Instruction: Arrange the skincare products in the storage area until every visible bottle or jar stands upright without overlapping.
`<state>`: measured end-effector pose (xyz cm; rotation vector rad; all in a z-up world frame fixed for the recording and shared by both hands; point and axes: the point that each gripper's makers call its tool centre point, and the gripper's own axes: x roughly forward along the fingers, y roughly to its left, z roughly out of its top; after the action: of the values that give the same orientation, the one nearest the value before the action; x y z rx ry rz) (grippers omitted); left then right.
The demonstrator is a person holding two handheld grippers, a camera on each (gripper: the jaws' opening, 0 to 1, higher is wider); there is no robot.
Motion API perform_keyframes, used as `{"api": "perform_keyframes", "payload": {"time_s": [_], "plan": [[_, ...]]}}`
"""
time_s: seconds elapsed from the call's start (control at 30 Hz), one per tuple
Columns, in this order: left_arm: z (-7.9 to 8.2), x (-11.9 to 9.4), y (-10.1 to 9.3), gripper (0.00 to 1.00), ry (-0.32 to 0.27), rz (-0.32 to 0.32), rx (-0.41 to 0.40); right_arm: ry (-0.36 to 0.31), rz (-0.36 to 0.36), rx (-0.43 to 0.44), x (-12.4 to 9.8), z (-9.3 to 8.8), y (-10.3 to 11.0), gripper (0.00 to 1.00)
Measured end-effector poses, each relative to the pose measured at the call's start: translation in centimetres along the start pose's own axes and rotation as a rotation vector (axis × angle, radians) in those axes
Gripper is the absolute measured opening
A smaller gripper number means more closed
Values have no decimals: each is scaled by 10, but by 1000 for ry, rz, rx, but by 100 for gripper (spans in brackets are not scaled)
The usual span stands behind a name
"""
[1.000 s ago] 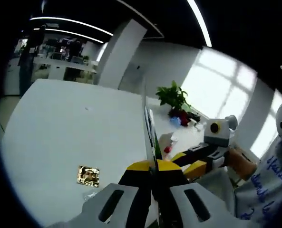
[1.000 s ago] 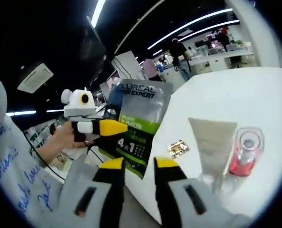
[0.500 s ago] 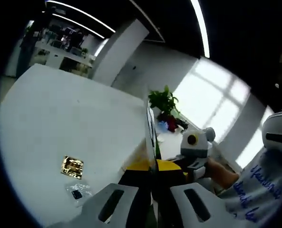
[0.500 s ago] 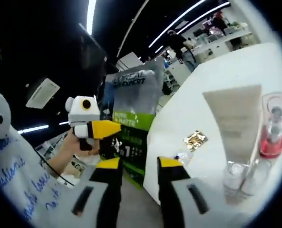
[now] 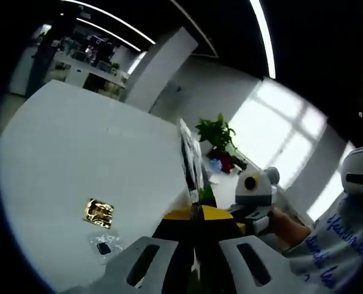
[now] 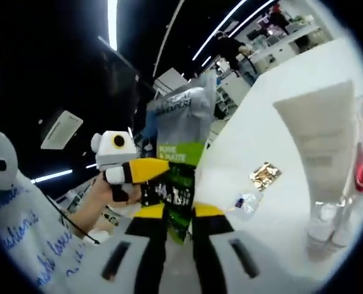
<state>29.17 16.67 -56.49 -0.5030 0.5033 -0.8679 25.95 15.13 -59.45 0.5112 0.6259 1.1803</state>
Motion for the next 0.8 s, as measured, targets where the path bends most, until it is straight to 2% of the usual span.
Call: {"api": "perform_keyframes", "payload": {"time_s": [0.2,0.43,0.53,0.8], "plan": [[-5,4,6,0,18,20,13,-14,11,29,-1,1,1,5],[-9,9,10,0,38,22,38,-1,5,30,-4,-2,0,3],[-8,10,14,5,44,42,89,0,6,35,-6,-2,-1,2],[-3,11,17,11,52,19,103,-12,22,83,-10,-4,-1,1]]}}
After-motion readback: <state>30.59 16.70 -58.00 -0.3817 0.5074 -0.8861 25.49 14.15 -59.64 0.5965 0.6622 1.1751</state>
